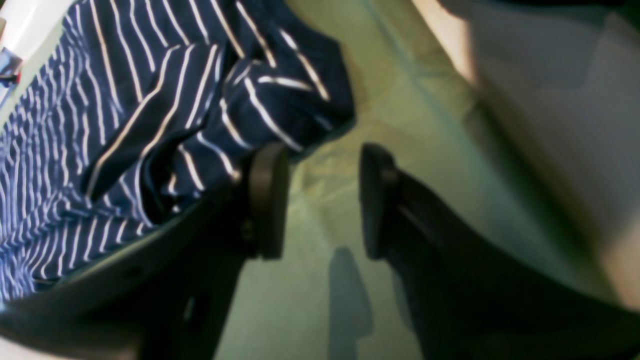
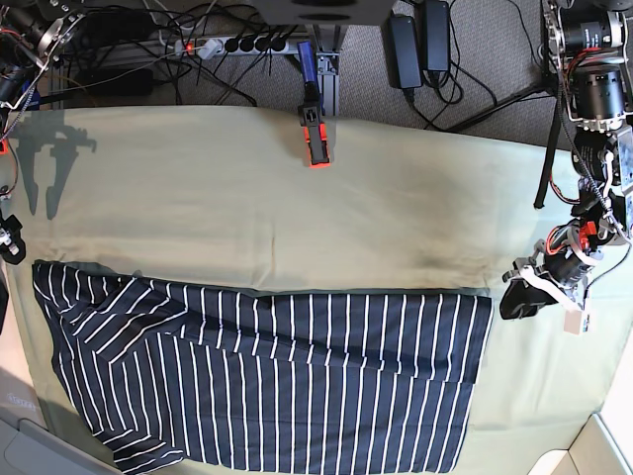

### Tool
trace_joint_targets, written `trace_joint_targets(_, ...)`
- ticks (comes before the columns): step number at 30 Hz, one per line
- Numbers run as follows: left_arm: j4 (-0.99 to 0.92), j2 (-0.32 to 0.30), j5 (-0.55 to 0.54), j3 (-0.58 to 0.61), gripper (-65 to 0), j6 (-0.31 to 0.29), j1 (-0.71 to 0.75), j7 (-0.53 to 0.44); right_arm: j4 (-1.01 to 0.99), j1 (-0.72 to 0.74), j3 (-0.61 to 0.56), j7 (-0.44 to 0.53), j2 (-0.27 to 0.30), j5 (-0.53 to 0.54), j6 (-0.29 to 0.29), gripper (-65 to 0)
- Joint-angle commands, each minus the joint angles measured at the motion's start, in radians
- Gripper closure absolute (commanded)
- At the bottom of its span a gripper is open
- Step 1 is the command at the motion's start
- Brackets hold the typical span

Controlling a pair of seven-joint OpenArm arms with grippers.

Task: Fold the T-shirt properly
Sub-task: 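Grasp the folded shirt edge again with both grippers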

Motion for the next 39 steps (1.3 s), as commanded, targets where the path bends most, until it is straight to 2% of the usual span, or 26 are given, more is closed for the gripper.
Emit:
trace_joint_targets(1,0.017,-0.007,-0.015,-0.005,-24.1,-0.016,-0.019,-0.020,0.012,0.016,0.010,0.020,0.014,0.019,0.033,-24.3)
trace_joint_targets(9,0.016,0.066,-0.014,-0.005,-24.1,-0.015,-0.014,-0.019,-0.076,0.060,0.011,0.102,-0.089,-0.011,0.033,-24.7)
trace_joint_targets(15,0.013,0.109,-0.014,-0.006,-24.1,-0.015,-0.003,-0.019,-0.166,0.123,0.011,0.125,-0.126,-0.016,0.033,-26.8)
trace_joint_targets(20,0.012,0.113,-0.015,-0.010,-24.1,-0.006,-0.003,-0.019,-0.237,0.184,0.012,0.145,-0.130,-0.018,0.033,-26.8)
trace_joint_targets(24,0.011,0.127,-0.014,-0.051,-24.1,0.041,-0.003,-0.019,-0.288,0.233,0.011,0.156,-0.130,-0.026,0.033,-26.8)
trace_joint_targets(27,0.010,0.150,-0.014,-0.090,-24.1,0.051,-0.003,-0.012,-0.317,0.261,0.011,0.177,-0.130,-0.032,0.033,-26.8)
trace_joint_targets(30,-0.015,0.168,-0.005,-0.093,-24.1,0.095,-0.003,-0.016,-0.328,0.283,0.011,0.175,-0.131,-0.033,0.034,-26.8)
trace_joint_targets(34,-0.074,0.212,0.001,-0.101,-24.1,0.117,-0.004,-0.020,-0.328,0.288,0.011,0.175,-0.130,-0.055,0.034,-26.8)
trace_joint_targets(39,-0.094,0.284,0.001,-0.208,-24.2,0.118,-0.006,-0.020,-0.328,0.287,0.011,0.165,-0.130,-0.070,0.034,-26.8)
